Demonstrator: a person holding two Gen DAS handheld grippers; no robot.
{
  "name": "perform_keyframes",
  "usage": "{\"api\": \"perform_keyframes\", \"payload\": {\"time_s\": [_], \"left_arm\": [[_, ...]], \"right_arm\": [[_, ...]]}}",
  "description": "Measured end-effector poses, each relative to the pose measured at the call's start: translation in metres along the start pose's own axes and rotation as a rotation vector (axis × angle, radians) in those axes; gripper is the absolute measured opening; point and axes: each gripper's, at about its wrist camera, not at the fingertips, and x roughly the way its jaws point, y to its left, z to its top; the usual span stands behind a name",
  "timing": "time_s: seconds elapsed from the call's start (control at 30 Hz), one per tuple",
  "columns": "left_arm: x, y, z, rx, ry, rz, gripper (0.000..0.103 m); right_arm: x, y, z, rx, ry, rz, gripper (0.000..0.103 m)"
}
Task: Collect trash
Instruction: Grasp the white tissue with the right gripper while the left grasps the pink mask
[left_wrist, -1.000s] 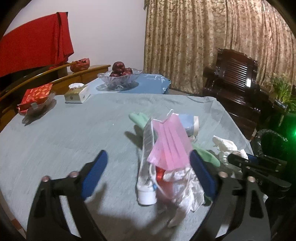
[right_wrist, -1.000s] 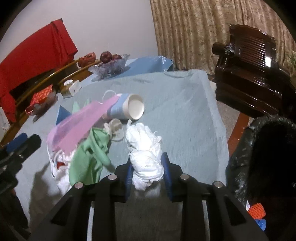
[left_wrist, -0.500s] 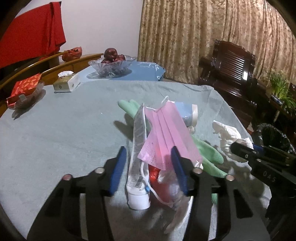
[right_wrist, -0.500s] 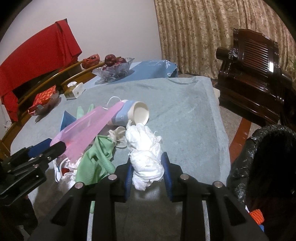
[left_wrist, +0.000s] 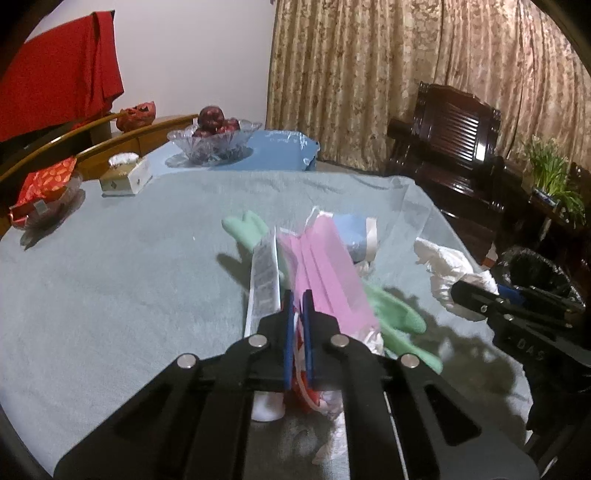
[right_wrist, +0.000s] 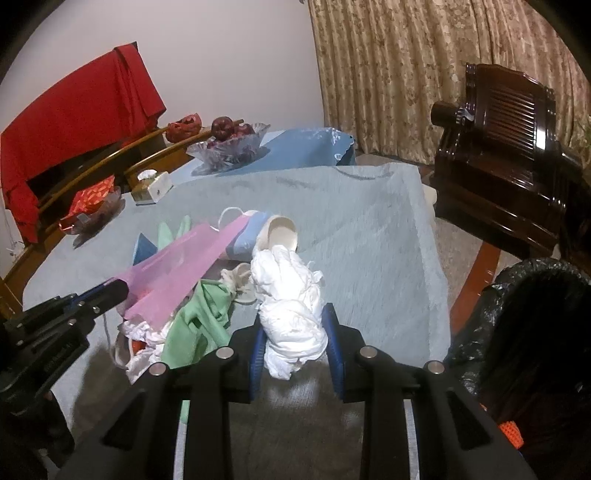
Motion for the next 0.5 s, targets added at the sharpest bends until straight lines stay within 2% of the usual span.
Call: {"api": "perform_keyframes", "payload": {"time_s": [0.23,0.37,0.47,0.5], "left_arm": [[-0.025,-0.01,0.014,0.005,-0.062,-0.028,0.001],[-0.019,-0.013,0.012,0.013,-0.037,-0.012,0.002],[-0.011,-0.008,0.009,-0.006,-0.013,0.018,0.008],[-0.008,-0.006,0.008,-0.006,-0.009,0.039,0.023]], "right_arm": [[-0.013,0.0,0.006,-0.005,-0.028,0.006,0.029],[-0.014,-0.001,0.007,-0.004,-0.024,0.005,0.029],[-0.013,-0.002,0.006,-0.001,-0.019,0.004,0.029],[-0.012,-0.003,0.006,0.0,-0.015,0.005,0.029]]}}
